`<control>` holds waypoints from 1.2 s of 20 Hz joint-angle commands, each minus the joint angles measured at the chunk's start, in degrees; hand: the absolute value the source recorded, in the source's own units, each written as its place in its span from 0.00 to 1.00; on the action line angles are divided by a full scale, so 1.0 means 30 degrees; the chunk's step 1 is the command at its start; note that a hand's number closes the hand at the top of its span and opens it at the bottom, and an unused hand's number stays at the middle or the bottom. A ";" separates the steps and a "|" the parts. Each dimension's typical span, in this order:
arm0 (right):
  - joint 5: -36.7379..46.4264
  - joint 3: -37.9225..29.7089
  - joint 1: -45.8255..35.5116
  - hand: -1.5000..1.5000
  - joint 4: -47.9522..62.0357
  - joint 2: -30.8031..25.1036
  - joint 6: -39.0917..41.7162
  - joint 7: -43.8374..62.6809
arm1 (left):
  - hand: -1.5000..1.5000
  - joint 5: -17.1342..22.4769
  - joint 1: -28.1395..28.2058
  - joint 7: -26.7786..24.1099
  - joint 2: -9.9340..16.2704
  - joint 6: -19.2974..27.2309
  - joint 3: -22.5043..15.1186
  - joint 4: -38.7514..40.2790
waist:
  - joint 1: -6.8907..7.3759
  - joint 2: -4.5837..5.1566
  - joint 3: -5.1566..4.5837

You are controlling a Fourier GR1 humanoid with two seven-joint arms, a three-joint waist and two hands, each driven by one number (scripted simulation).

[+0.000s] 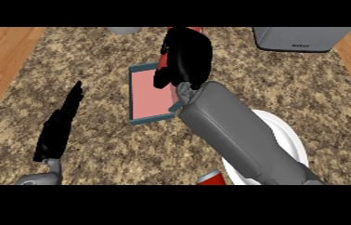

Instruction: Pick the bell pepper from the plate and place it in the cardboard box

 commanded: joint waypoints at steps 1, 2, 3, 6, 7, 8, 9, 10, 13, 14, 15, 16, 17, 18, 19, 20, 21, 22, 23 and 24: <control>-0.1880 0.0201 -0.1535 1.00 0.4268 0.0087 -0.2729 0.0537 | 0.50 0.0167 0.0866 -0.0410 0.0200 -0.0330 0.0049 -0.0465 | 0.0430 0.0061 -0.0003; -0.1894 0.0246 -0.1082 1.00 0.5395 0.0087 -0.3211 -0.0218 | 0.50 -0.0240 -0.0316 -0.0299 0.0385 -0.0152 0.0104 0.0269 | 0.0307 0.0143 -0.0003; -0.2871 0.0859 -0.1756 1.00 0.5445 0.0087 -0.3169 0.0786 | 0.50 -0.0173 -0.0289 -0.0481 -0.0166 0.0092 -0.0075 0.0539 | 0.0232 0.0067 -0.0006; -0.4065 0.0305 -0.1927 0.00 0.7477 0.0087 -0.4771 -0.0084 | 0.50 -0.0525 -0.0577 -0.0820 -0.0397 0.0238 -0.0414 0.1065 | 0.0489 0.0202 -0.0006; -0.4118 -0.0061 -0.1179 0.00 0.8123 0.0088 -0.5916 -0.1211 | 0.50 0.0144 -0.1049 0.0175 0.0169 -0.0282 0.0193 0.0220 | 0.0588 0.0238 0.0013; -0.5076 0.0399 -0.2553 0.00 0.8630 0.0088 -0.5709 -0.0631 | 0.50 -0.0320 -0.0673 -0.0867 -0.0109 -0.0090 -0.0201 0.1238 | 0.0619 0.0211 -0.0004; -0.4895 0.0357 -0.1703 0.00 0.9382 0.0088 -0.6852 -0.2008 | 0.50 -0.0305 -0.0863 0.0313 -0.0251 0.0072 -0.0229 0.0370 | 0.0533 0.0193 0.0015; -0.5507 0.0564 -0.2540 0.00 0.9829 0.0088 -0.6813 -0.1826 | 0.50 -0.0366 0.0601 -0.1185 -0.0334 -0.0273 -0.0741 0.0334 | 0.0888 0.0217 0.0002; -0.6550 0.0433 -0.2491 0.00 1.0633 0.0087 -0.8127 -0.3490 | 0.50 0.0080 -0.0076 -0.0088 0.0435 -0.0634 0.0073 -0.0320 | 0.0673 0.0162 0.0019; -0.7242 0.1053 -0.2925 0.00 1.0500 0.0087 -0.8560 -0.3153 | 0.50 -0.0219 -0.0717 -0.0851 -0.0174 0.0003 -0.0044 0.0922 | 0.0803 0.0243 0.0004; -0.7051 0.0928 -0.2275 0.00 0.9995 0.0086 -1.0094 -0.3528 | 0.50 -0.0306 -0.0791 -0.0360 -0.0407 0.0010 -0.0335 0.0794 | 0.0672 0.0217 0.0015; -0.6878 0.0657 -0.1966 0.00 0.9926 0.0086 -1.0984 -0.3997 | 0.50 -0.0078 -0.0500 0.0231 0.0086 -0.0276 0.0030 0.0110 | 0.0522 0.0132 0.0027; -0.6563 0.0478 -0.2347 0.00 0.9585 0.0086 -1.2270 -0.3724 | 0.50 -0.0136 -0.0386 -0.0138 -0.0260 -0.0102 -0.0160 0.0438 | 0.0561 0.0142 0.0023; -0.6463 -0.0091 -0.2136 0.00 0.9560 0.0086 -1.3575 -0.4163 | 0.50 0.0134 -0.0759 -0.0545 0.0071 -0.0218 0.0366 0.1003 | 0.0432 0.0214 0.0020; -0.6338 -0.0686 -0.2690 0.00 0.9763 0.0087 -1.4322 -0.3955 | 0.50 -0.0164 -0.0605 -0.0628 -0.0236 0.0022 0.0016 0.0974 | 0.0344 0.0185 0.0020; -0.6341 -0.0387 -0.2284 0.00 0.9506 0.0086 -1.5042 -0.4068 | 0.50 -0.0010 0.0064 -0.1169 0.0023 -0.0214 0.0130 0.0638 | 0.0313 0.0059 0.0016; -0.6748 -0.0487 -0.2586 0.00 0.8953 0.0086 -1.5639 -0.4037 | 0.50 -0.0239 -0.0807 -0.0310 -0.0183 0.0054 0.0050 0.0967 | 0.0235 0.0075 0.0024; -0.6960 -0.0972 -0.2921 0.00 0.9197 0.0086 -1.6031 -0.4086 | 0.50 -0.0116 -0.0373 -0.0481 -0.0054 -0.0151 0.0065 0.0700 | 0.0304 0.0064 0.0023; -0.7000 -0.1623 -0.2243 0.00 0.9047 0.0086 -1.6553 -0.5357 | 0.50 -0.0189 -0.0383 -0.0611 -0.0284 0.0176 0.0091 0.0702 | -0.0087 0.0044 0.0033; -0.7605 -0.1550 -0.1597 0.00 0.7860 0.0086 -1.6858 -0.5834 | 0.50 -0.0225 -0.0594 -0.0011 0.0085 0.0107 0.0410 0.0918 | -0.0252 -0.0017 0.0043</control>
